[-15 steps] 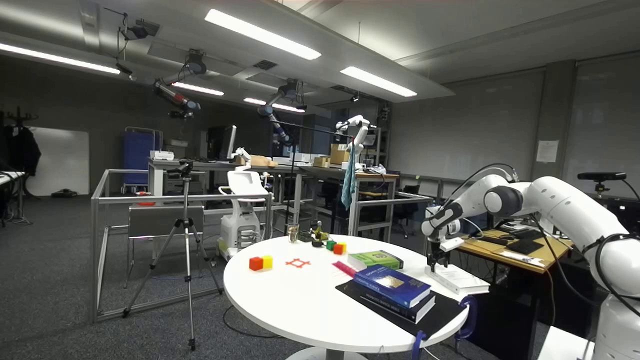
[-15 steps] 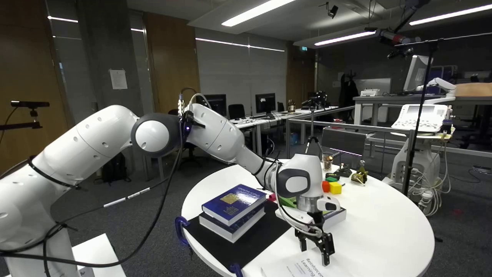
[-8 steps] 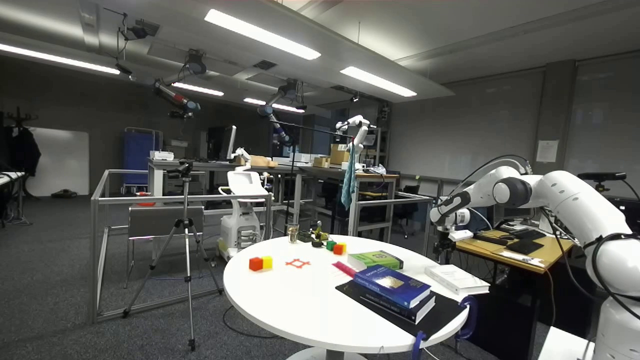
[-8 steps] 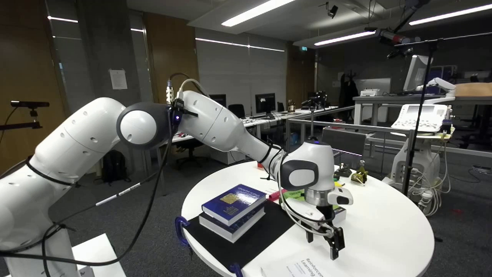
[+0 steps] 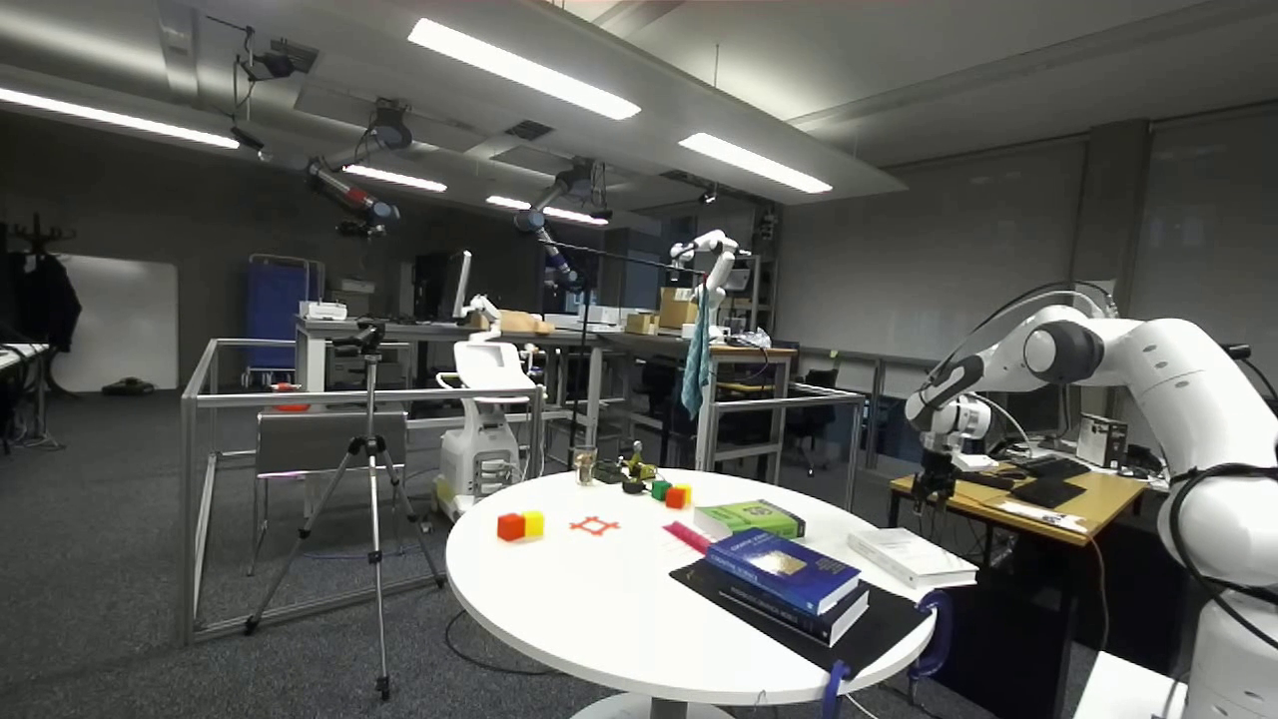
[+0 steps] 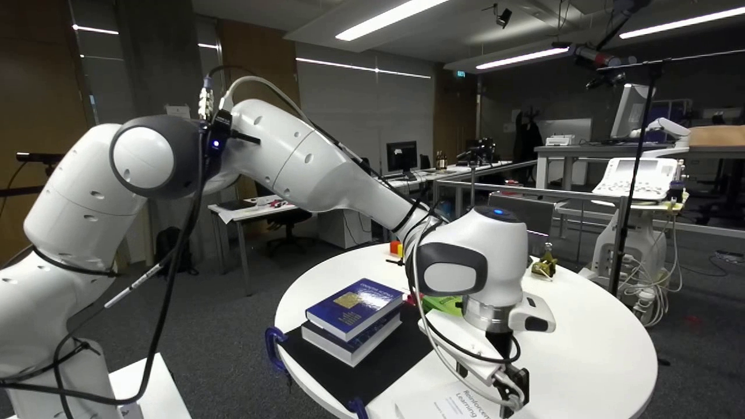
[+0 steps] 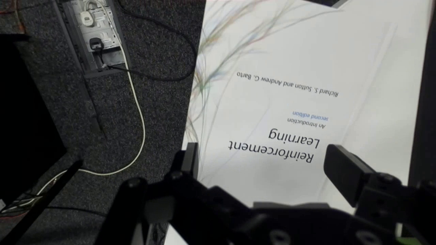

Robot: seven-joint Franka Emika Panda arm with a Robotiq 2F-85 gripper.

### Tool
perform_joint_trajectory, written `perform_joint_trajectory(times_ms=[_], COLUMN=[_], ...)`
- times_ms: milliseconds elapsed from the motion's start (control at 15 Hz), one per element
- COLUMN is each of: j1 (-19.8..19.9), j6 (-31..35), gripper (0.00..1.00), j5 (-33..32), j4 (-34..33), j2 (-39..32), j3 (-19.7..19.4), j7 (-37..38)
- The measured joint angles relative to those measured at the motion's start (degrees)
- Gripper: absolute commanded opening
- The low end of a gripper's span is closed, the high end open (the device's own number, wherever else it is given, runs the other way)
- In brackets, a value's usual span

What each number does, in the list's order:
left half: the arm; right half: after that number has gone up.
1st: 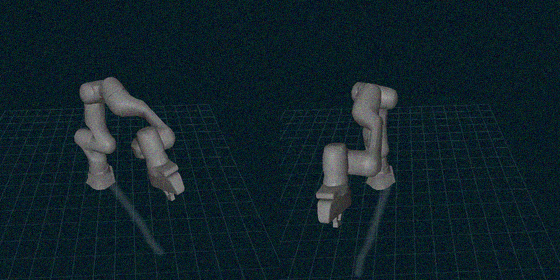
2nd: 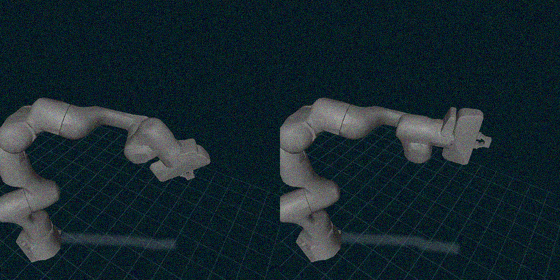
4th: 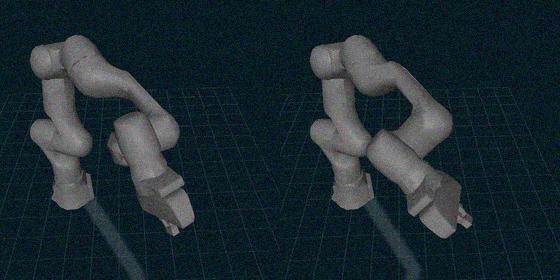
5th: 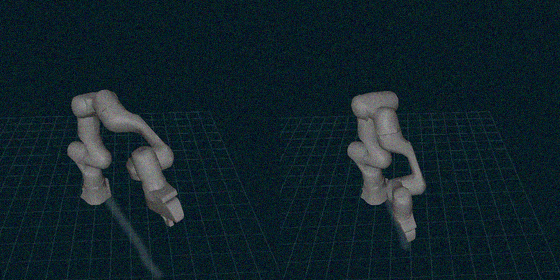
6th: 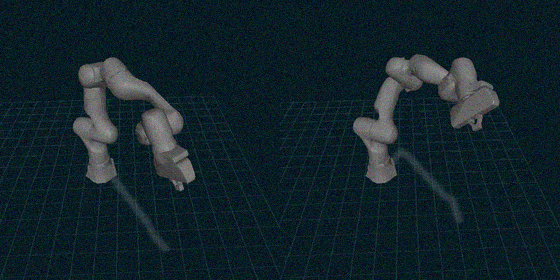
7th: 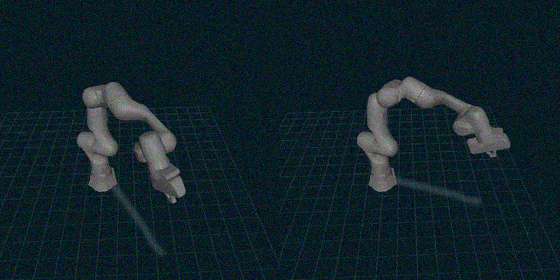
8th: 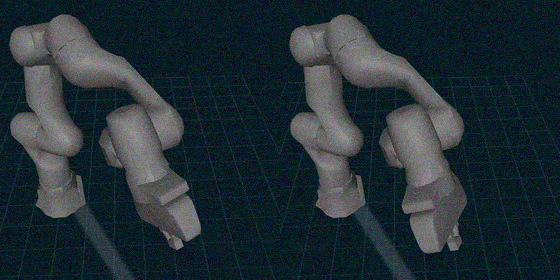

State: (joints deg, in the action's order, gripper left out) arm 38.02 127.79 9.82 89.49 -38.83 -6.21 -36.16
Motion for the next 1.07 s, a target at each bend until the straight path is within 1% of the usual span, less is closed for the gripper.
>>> perform_joint_trajectory(times_ms=[133, 333, 600, 800, 1067], j1=[3.1, 7.8, 13.0, 13.9, 13.8], j6=[-2.1, -6.8, -10.4, -10.7, -10.7], gripper=[1.00, 1.00, 1.00, 1.00, 1.00], j5=[3.2, 7.9, 11.4, 11.5, 11.5], j4=[1.3, 1.4, 1.4, 1.4, 1.4], j2=[1.2, 1.7, 1.7, 1.7, 1.7], j3=[0.5, 1.0, 1.1, 1.2, 1.5], j7=[-3.6, -9.3, -16.1, -18.9, -19.0])
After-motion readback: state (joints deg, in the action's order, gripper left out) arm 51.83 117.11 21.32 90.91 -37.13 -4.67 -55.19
